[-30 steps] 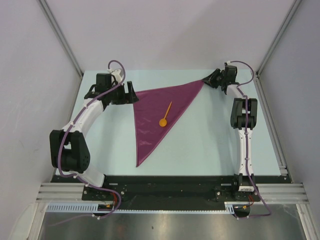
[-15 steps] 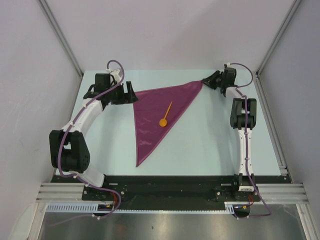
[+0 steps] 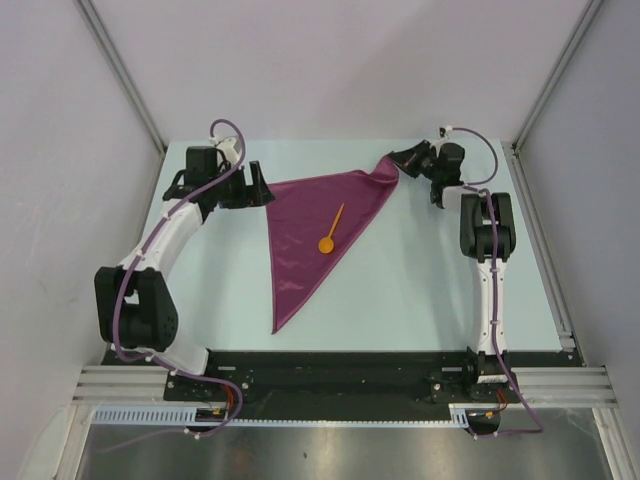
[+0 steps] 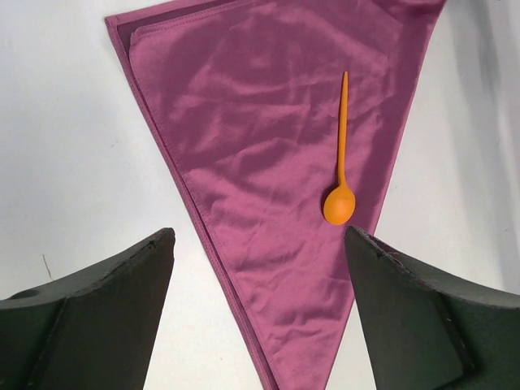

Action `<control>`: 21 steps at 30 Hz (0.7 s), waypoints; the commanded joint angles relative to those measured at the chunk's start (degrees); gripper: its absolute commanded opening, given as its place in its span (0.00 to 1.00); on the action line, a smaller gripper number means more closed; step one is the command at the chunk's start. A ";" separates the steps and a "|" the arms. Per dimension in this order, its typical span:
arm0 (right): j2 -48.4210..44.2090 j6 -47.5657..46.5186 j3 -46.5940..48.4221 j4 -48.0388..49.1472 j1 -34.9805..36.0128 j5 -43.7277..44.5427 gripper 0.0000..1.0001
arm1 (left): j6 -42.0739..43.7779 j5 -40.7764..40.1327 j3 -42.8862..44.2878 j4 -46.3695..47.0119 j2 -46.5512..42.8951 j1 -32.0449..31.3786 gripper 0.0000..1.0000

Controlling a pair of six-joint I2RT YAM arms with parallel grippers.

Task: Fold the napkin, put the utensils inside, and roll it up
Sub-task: Fold the napkin at the center of the board.

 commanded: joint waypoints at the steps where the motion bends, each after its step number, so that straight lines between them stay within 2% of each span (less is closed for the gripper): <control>1: -10.57 1.93 -4.16 12.97 2.24 -2.98 0.00 | -0.67 1.58 -0.51 1.58 -3.97 0.66 0.90; 4: -13.38 2.27 -6.62 13.58 3.82 -4.73 0.00 | -0.84 1.66 -0.86 1.58 -5.03 0.75 0.90; 11: -20.32 1.75 -19.79 14.29 9.70 -7.20 0.00 | -1.63 3.51 -0.86 1.58 -6.52 0.93 0.90; 21: -24.29 3.59 -32.99 18.06 18.49 -9.22 0.00 | -2.25 5.35 -1.30 2.02 -8.19 0.93 0.90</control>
